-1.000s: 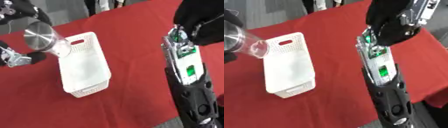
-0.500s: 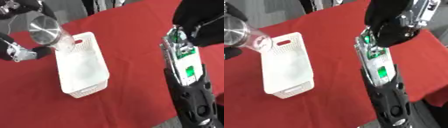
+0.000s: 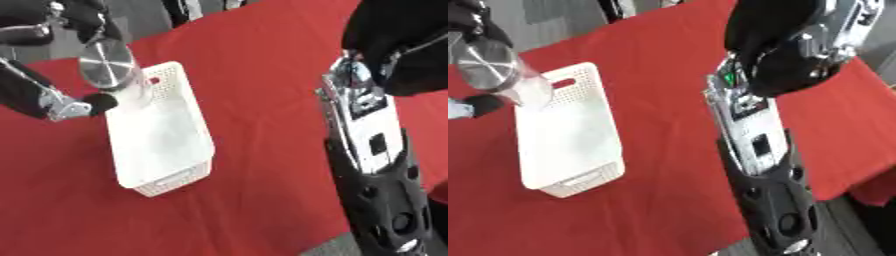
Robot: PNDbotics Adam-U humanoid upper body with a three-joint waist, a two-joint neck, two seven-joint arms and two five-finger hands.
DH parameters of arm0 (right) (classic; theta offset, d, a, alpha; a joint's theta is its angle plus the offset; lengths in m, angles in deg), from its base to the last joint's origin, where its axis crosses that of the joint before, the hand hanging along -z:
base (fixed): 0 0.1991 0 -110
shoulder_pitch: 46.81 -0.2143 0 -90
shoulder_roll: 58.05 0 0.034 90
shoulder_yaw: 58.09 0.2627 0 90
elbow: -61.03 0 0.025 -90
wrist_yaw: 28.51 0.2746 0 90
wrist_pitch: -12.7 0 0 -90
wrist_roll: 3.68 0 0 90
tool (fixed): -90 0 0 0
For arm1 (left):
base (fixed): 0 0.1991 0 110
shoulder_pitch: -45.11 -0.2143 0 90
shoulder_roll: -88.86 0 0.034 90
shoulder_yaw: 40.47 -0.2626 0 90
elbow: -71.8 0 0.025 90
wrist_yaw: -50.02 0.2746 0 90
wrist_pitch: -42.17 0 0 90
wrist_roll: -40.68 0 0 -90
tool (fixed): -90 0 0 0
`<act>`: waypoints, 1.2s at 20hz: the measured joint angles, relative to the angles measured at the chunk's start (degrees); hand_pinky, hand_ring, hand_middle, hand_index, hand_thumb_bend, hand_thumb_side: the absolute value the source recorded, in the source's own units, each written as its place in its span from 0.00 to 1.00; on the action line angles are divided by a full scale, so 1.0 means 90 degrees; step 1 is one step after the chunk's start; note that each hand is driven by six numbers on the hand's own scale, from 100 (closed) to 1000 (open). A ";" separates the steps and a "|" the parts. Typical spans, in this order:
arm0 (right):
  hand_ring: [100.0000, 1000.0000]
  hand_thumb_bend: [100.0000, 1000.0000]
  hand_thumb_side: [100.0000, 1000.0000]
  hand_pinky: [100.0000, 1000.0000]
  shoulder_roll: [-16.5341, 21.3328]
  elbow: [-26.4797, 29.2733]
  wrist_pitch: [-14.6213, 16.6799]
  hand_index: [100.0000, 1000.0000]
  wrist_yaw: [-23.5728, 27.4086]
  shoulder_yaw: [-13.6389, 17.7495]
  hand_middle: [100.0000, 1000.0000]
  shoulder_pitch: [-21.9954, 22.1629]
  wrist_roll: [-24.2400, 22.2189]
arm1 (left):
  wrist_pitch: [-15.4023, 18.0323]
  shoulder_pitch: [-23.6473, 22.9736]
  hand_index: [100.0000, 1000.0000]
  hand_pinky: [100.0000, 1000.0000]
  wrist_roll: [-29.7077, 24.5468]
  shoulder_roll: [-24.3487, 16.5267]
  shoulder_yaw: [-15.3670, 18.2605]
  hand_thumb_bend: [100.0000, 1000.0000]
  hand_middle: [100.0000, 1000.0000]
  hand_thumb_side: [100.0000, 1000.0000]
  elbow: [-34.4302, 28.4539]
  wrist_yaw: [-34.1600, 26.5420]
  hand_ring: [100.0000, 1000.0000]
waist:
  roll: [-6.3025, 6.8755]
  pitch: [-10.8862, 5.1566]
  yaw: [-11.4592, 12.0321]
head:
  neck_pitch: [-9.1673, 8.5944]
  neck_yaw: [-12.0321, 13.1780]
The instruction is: Pick up objects on the table and place them in the box.
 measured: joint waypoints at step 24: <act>0.44 0.00 1.00 0.36 0.0006 0.0000 0.0021 0.64 0.0025 -0.0003 0.54 0.0000 -0.0026 | 0.0218 -0.0066 0.82 0.83 0.0019 0.0072 0.0004 0.52 0.85 0.66 0.0195 0.0600 0.88 | 0.0013 0.0015 0.0109 | 0.0000 -0.0009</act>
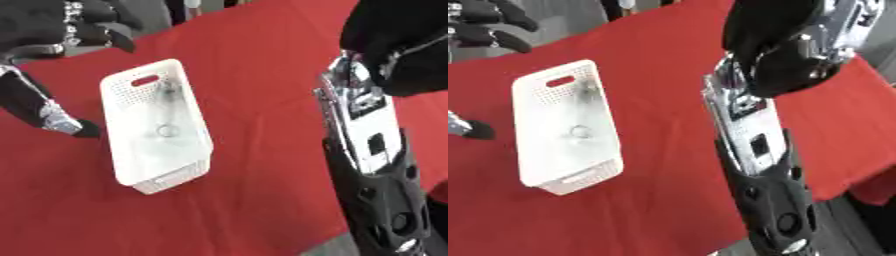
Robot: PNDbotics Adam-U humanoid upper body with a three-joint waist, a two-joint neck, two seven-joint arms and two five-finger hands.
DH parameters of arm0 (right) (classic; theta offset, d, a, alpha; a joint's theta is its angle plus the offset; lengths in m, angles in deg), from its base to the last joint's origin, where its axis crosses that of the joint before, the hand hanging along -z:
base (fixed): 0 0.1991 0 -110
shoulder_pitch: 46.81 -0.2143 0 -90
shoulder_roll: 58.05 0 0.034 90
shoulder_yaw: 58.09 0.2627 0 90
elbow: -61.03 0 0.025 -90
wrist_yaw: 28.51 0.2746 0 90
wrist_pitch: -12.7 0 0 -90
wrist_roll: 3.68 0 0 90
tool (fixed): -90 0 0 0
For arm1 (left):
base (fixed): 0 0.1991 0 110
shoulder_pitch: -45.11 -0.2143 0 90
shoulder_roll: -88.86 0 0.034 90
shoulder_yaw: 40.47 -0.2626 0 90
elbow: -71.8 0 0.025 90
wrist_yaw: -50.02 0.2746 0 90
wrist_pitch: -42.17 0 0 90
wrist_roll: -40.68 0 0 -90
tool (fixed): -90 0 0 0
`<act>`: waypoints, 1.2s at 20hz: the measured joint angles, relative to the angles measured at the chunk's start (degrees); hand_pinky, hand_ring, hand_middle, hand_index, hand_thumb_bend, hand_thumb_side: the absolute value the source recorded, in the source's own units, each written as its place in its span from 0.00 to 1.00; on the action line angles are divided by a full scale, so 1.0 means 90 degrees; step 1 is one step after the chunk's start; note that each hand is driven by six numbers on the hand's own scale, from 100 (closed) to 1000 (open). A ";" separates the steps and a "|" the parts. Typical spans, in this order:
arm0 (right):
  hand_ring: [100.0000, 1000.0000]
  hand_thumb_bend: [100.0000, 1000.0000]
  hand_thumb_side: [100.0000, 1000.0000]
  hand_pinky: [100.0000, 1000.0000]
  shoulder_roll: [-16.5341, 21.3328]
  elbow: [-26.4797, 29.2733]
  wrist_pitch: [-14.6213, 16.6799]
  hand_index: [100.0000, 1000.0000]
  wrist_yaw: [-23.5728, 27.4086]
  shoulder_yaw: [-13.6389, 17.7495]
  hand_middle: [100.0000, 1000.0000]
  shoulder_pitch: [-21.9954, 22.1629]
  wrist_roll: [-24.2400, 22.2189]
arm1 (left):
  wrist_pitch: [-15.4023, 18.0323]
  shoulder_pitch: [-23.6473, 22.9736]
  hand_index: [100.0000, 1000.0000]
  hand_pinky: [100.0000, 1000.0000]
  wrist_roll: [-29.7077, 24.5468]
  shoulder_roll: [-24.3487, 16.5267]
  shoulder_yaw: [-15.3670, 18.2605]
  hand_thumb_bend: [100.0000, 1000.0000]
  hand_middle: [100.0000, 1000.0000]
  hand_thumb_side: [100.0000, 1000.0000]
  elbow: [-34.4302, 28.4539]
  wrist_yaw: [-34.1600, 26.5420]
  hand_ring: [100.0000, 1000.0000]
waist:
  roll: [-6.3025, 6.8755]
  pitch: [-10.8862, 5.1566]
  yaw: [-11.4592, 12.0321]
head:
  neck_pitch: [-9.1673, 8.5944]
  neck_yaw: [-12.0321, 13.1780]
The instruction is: Pick up objects on the table and place them in the box.
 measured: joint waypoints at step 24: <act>0.44 0.00 1.00 0.36 0.0509 0.0000 -0.0353 0.65 -0.0067 0.0204 0.54 0.0292 0.0187 | -0.1371 -0.3188 0.79 0.72 0.2662 0.0278 0.1460 0.30 0.85 0.61 -0.1140 -0.2047 0.71 | -0.0428 -0.0269 0.0828 | -0.1674 -0.1909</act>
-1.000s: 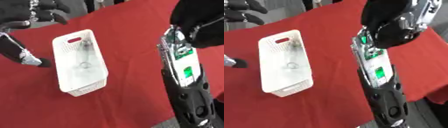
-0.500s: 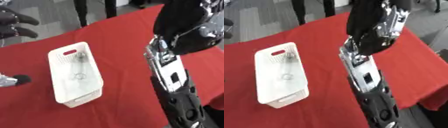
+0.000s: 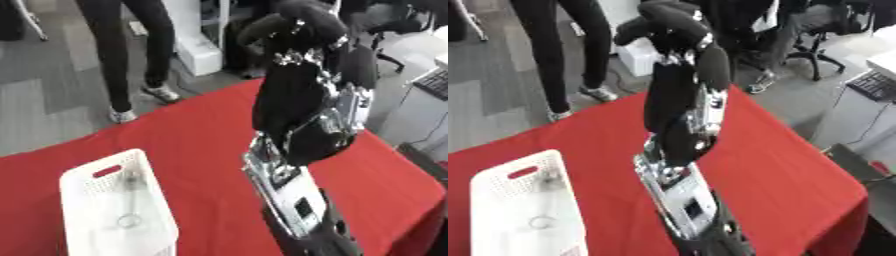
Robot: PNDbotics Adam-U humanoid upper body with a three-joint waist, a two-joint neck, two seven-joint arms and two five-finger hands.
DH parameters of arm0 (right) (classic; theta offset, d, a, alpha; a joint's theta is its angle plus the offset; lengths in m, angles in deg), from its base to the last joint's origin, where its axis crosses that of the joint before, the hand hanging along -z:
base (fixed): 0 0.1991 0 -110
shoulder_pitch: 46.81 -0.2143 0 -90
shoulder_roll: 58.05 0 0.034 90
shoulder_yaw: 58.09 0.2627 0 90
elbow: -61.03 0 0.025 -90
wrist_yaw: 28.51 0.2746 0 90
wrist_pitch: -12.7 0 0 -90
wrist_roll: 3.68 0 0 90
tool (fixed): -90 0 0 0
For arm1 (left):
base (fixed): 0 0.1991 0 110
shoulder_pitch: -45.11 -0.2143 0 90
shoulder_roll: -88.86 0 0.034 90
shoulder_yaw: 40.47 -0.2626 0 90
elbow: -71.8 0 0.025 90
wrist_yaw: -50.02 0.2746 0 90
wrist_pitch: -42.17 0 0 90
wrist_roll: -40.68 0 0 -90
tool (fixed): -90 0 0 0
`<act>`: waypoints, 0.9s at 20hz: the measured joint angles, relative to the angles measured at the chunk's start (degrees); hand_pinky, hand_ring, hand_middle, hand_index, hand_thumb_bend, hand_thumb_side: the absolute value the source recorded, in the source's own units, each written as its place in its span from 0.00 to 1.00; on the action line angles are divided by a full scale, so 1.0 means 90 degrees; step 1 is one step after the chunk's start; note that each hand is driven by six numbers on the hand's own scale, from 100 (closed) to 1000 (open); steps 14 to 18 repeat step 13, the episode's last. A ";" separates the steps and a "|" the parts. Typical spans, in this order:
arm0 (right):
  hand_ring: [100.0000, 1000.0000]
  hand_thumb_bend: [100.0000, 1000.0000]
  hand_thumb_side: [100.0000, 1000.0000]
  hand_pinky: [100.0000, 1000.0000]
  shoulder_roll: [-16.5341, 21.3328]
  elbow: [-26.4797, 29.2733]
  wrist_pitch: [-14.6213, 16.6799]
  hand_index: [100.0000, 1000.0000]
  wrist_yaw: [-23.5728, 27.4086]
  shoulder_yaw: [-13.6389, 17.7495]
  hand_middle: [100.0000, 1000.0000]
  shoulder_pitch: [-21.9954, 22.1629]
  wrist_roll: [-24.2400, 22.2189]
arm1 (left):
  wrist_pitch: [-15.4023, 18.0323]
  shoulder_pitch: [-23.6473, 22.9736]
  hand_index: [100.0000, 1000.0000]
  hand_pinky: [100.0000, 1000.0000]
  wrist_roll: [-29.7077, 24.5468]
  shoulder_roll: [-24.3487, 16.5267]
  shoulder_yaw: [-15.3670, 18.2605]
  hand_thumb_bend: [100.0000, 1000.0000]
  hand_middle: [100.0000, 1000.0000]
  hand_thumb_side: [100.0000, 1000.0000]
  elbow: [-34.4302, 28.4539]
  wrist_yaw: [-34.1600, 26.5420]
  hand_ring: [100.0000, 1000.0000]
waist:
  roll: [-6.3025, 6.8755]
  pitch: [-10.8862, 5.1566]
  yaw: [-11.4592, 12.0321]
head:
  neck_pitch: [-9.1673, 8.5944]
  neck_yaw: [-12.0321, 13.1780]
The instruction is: Pick up objects on the table and place them in the box.
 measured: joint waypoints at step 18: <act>0.45 0.00 1.00 0.36 0.0362 0.0000 -0.0358 0.65 0.0008 0.0162 0.55 0.0247 0.0097 | 0.1759 -0.0335 0.75 0.64 0.1534 0.2284 0.0256 0.29 0.78 0.56 -0.0002 -0.1252 0.64 | -0.0449 -0.0052 0.0598 | -0.0358 -0.0115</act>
